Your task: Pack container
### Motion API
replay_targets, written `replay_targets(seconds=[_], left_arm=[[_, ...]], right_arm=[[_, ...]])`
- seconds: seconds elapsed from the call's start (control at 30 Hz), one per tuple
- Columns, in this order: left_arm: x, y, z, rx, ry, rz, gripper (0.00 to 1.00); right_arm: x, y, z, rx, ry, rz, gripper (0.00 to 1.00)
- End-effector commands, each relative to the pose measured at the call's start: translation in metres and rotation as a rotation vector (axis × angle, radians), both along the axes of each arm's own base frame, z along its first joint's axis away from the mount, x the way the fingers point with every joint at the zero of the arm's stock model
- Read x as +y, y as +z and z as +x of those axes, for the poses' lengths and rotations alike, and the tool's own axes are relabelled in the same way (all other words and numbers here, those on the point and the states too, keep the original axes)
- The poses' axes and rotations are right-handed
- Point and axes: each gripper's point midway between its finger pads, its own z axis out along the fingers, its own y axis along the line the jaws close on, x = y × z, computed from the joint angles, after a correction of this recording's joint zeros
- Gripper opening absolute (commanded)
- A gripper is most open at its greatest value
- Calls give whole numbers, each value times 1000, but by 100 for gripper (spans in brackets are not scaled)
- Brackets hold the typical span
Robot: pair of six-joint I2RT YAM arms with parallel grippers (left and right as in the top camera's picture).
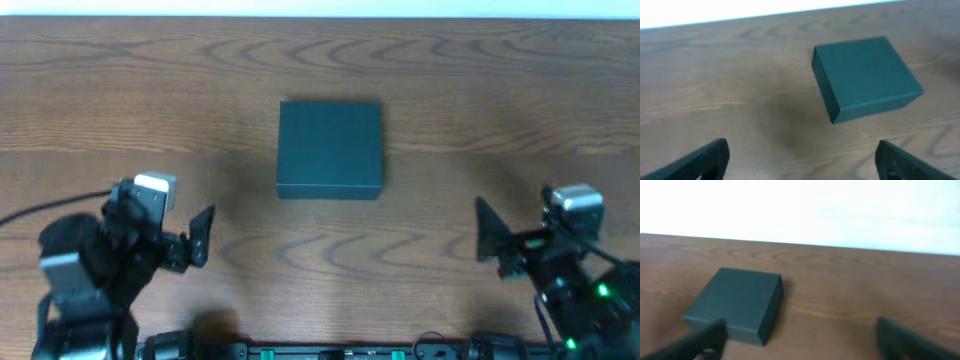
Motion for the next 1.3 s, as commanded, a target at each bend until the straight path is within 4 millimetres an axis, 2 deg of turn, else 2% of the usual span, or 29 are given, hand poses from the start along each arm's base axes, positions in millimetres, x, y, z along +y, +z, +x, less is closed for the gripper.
replay_targets(seconds=[0.0, 0.1, 0.27, 0.33, 0.37, 0.47, 0.53, 0.63, 0.8, 1.07, 1.17, 1.27], left_arm=[[0, -11, 17, -10, -21, 9, 95], [11, -35, 38, 33, 13, 29, 95], [14, -75, 46, 202, 26, 5, 95], [14, -91, 50, 270, 28, -13, 95], [13, -94, 54, 274, 26, -19, 95], [13, -90, 61, 255, 41, -54, 95], [14, -85, 59, 256, 80, -98, 95], [9, -76, 51, 237, 71, -123, 95], [15, -67, 38, 173, 106, -82, 95], [-9, -48, 6, -38, 8, -134, 95], [-11, -65, -1, -81, 24, -174, 95], [-10, -88, 7, -105, 68, -249, 95]], right_arm=[[1, -38, 17, 72, 23, 11, 99], [-1, -86, 35, 167, 13, 44, 99], [2, -137, 45, 290, 14, 120, 99], [11, -139, 54, 250, 77, 136, 99], [10, -139, 57, 229, 78, 124, 99], [2, -146, 58, 232, 37, 88, 99], [3, -150, 53, 246, 51, 73, 99], [9, -149, 46, 234, 85, 61, 99], [11, -147, 34, 185, 93, 53, 99], [21, -135, 13, 66, 140, 49, 99], [22, -140, 10, 40, 141, 40, 99], [21, -166, 14, 44, 136, 46, 99]])
